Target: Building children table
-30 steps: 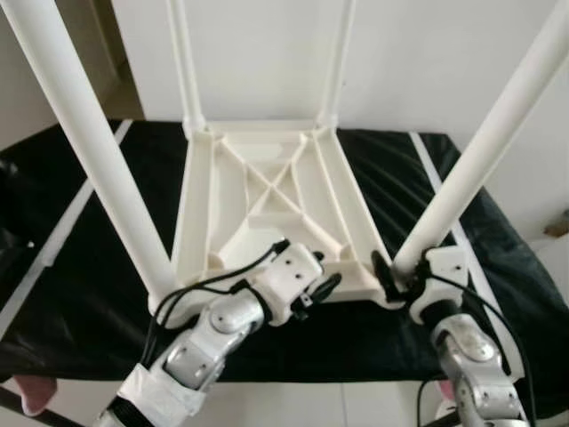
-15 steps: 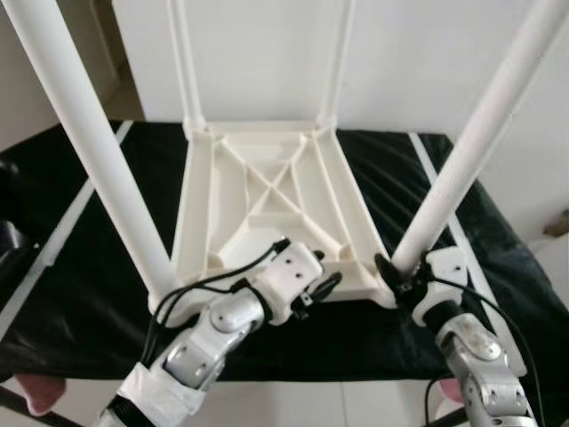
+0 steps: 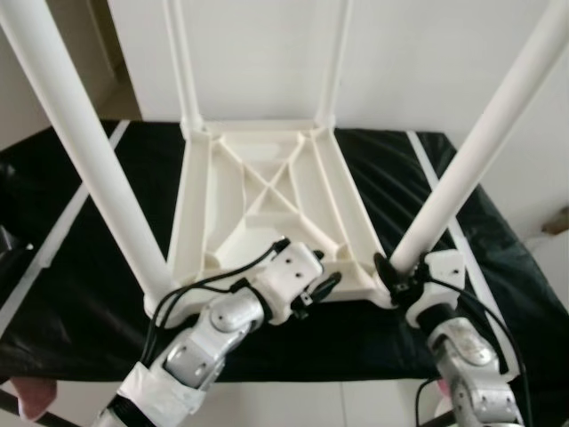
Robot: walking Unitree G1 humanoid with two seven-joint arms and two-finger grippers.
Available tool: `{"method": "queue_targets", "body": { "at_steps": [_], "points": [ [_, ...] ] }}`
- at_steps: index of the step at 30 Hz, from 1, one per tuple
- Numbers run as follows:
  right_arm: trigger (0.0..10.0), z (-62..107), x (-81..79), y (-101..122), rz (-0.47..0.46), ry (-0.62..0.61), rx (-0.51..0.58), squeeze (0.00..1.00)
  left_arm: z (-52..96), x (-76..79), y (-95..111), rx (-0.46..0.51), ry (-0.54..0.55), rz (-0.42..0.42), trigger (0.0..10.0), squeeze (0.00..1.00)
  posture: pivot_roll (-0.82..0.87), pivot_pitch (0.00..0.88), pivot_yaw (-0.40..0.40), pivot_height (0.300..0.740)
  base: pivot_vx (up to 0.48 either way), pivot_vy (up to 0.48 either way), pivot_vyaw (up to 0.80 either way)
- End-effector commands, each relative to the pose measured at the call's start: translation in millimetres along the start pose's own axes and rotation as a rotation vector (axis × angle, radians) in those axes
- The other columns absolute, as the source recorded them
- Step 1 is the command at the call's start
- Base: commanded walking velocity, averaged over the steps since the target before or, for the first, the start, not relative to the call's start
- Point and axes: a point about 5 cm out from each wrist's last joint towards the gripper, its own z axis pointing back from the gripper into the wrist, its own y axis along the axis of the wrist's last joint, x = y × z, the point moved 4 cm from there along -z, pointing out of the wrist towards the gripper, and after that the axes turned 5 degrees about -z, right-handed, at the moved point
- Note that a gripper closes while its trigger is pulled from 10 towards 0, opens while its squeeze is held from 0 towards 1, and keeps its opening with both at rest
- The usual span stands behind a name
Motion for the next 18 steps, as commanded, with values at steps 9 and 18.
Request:
{"method": "queue_targets", "body": {
  "at_steps": [9,18],
  "points": [
    [10.0,1.2,-12.3,-19.3,-0.051,-0.332,-0.060,0.00,-2.2,5.6,2.5,0.026,-0.066,-0.012,10.0,0.00,-0.12,0.099,-0.001,0.740,0.000,0.000,0.00],
    [10.0,3.5,-10.7,-18.4,-0.049,-0.376,-0.068,0.00,-4.2,6.3,6.2,0.039,-0.041,0.007,10.0,0.00,-0.13,0.098,-0.002,0.740,0.000,0.000,0.00]
  ]
}}
